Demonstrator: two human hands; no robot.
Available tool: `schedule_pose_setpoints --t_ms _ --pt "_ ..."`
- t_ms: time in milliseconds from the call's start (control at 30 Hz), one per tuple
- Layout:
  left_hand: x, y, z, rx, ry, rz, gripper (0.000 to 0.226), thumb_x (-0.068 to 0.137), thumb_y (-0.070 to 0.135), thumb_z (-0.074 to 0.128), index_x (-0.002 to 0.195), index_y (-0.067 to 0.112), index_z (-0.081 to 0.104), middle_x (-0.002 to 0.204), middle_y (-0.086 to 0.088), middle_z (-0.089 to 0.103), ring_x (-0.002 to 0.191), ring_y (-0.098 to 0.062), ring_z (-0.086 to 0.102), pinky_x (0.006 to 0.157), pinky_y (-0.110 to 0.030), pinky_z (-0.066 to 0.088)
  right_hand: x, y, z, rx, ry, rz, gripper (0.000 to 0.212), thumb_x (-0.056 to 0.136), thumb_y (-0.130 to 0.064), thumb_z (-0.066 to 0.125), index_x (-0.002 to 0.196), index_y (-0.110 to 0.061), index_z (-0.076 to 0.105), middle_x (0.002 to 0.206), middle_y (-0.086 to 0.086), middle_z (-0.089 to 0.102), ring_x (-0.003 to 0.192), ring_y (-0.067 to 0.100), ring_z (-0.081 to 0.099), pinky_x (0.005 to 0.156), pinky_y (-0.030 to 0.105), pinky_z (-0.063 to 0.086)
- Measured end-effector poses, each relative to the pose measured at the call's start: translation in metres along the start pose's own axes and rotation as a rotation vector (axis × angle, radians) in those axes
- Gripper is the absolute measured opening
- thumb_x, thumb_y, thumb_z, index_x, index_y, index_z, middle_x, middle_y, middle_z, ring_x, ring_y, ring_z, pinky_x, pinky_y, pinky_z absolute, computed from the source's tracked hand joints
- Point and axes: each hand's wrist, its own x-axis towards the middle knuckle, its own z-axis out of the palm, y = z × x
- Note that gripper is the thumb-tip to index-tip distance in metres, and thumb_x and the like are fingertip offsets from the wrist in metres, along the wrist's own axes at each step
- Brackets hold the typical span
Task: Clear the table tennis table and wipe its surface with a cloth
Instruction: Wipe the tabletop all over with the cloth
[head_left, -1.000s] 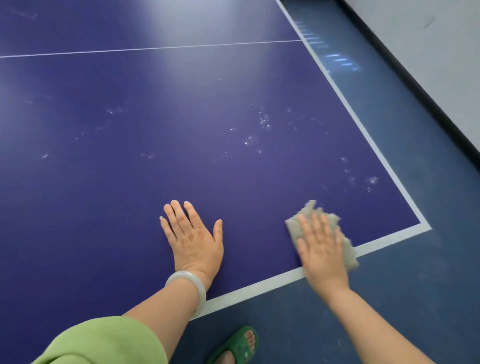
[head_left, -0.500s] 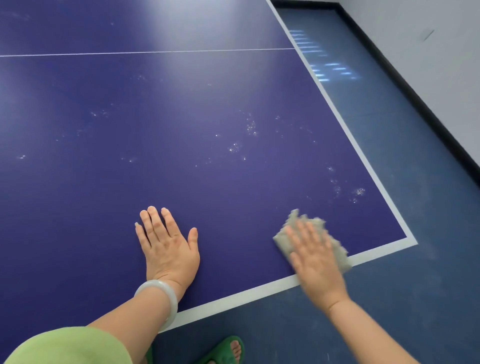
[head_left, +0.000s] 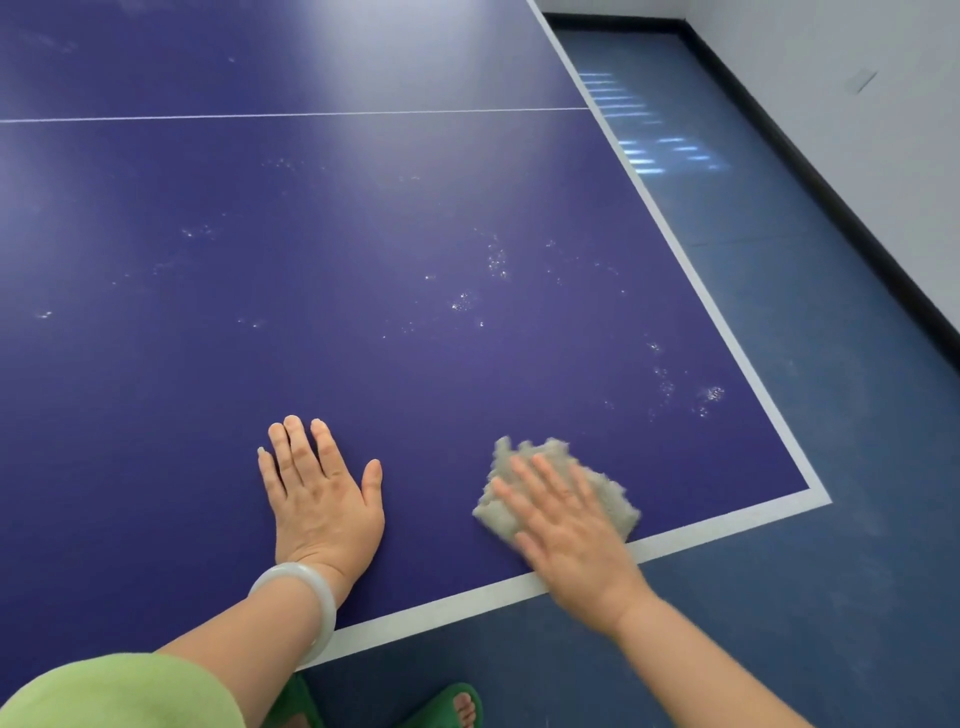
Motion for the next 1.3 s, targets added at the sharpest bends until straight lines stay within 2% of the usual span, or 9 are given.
schedule_pose_setpoints --t_ms 167,233,300,433,567,767,933,1100,1300 --pt "0.001 -0.001 0.001 0.026 -0.008 0.0 0.078 0.097 0.051 0.027 0.154 0.001 0.009 0.161 -0.023 0.002 0.15 -0.035 -0.009 0.121 -0.049 -0.005 -0.006 0.083 -0.008 0.12 0.012 0.857 0.055 0.106 -0.032 0.026 0.158 -0.023 0.011 0.166 0.004 0.008 0.153 0.022 0.001 0.122 0.051 0.005" --pt "0.001 0.0 0.001 0.023 -0.011 -0.002 0.078 0.097 0.051 0.026 0.154 0.001 0.008 0.161 -0.023 0.001 0.15 -0.035 -0.01 0.121 -0.049 -0.005 0.006 0.062 -0.008 0.151 0.048 1.007 0.057 0.105 -0.032 0.027 0.158 -0.022 0.01 0.166 0.005 0.007 0.153 0.025 0.0 0.121 0.053 0.004" --pt "0.001 0.001 0.0 0.012 -0.008 0.001 0.078 0.097 0.051 0.026 0.154 0.001 0.009 0.161 -0.023 0.002 0.15 -0.036 -0.009 0.121 -0.05 -0.005 0.025 0.019 -0.005 0.118 0.066 0.918 0.056 0.105 -0.034 0.02 0.158 -0.021 0.009 0.166 0.007 0.006 0.153 0.027 0.001 0.122 0.053 0.004" --pt "0.001 0.0 -0.002 0.025 -0.029 0.011 0.078 0.097 0.051 0.028 0.154 0.0 0.012 0.161 -0.024 0.006 0.15 -0.037 -0.004 0.121 -0.052 -0.002 0.055 -0.068 0.001 0.068 -0.001 0.352 0.059 0.102 -0.038 0.02 0.158 -0.021 0.016 0.165 0.006 0.009 0.153 0.027 0.004 0.12 0.054 0.01" --pt "0.001 -0.001 -0.002 0.03 -0.045 0.009 0.078 0.097 0.051 0.026 0.153 -0.001 0.013 0.16 -0.025 0.007 0.15 -0.038 -0.004 0.121 -0.053 0.001 0.065 -0.04 -0.001 0.042 -0.046 0.007 0.055 0.104 -0.038 0.028 0.157 -0.026 0.021 0.165 0.0 0.012 0.153 0.021 0.005 0.12 0.052 0.01" --pt "0.001 -0.005 -0.003 -0.047 -0.034 0.026 0.081 0.092 0.051 0.017 0.148 -0.006 0.029 0.156 -0.03 0.021 0.148 -0.042 0.012 0.119 -0.057 0.014 0.065 0.049 -0.013 0.077 -0.088 0.59 0.066 0.095 -0.046 -0.002 0.157 -0.028 0.012 0.166 -0.001 0.007 0.153 0.02 0.0 0.123 0.048 0.003" --pt "0.001 -0.007 -0.008 -0.127 -0.031 0.023 0.08 0.092 0.052 0.026 0.146 -0.006 0.033 0.154 -0.03 0.024 0.148 -0.043 0.014 0.12 -0.056 0.011 0.066 0.051 -0.014 0.044 -0.115 0.619 0.067 0.094 -0.045 -0.006 0.158 -0.028 0.004 0.166 0.0 0.001 0.153 0.02 -0.004 0.124 0.047 0.001" --pt "0.001 0.037 -0.019 -0.351 -0.008 0.313 0.055 0.086 0.014 0.07 0.136 -0.002 0.052 0.146 -0.02 0.044 0.142 -0.038 0.033 0.114 -0.058 0.031 0.066 0.051 -0.014 0.056 -0.093 0.61 0.063 0.097 -0.043 0.002 0.158 -0.026 0.01 0.165 0.001 0.006 0.153 0.023 0.002 0.123 0.05 0.007" --pt "0.001 0.134 -0.006 -0.24 -0.14 0.333 0.061 0.104 0.033 0.032 0.156 0.008 0.014 0.163 -0.013 0.003 0.151 -0.028 -0.007 0.123 -0.04 -0.006 0.067 0.052 -0.012 0.046 -0.116 0.607 0.063 0.097 -0.042 0.004 0.158 -0.025 0.01 0.165 0.004 0.005 0.153 0.024 0.002 0.123 0.051 0.006"
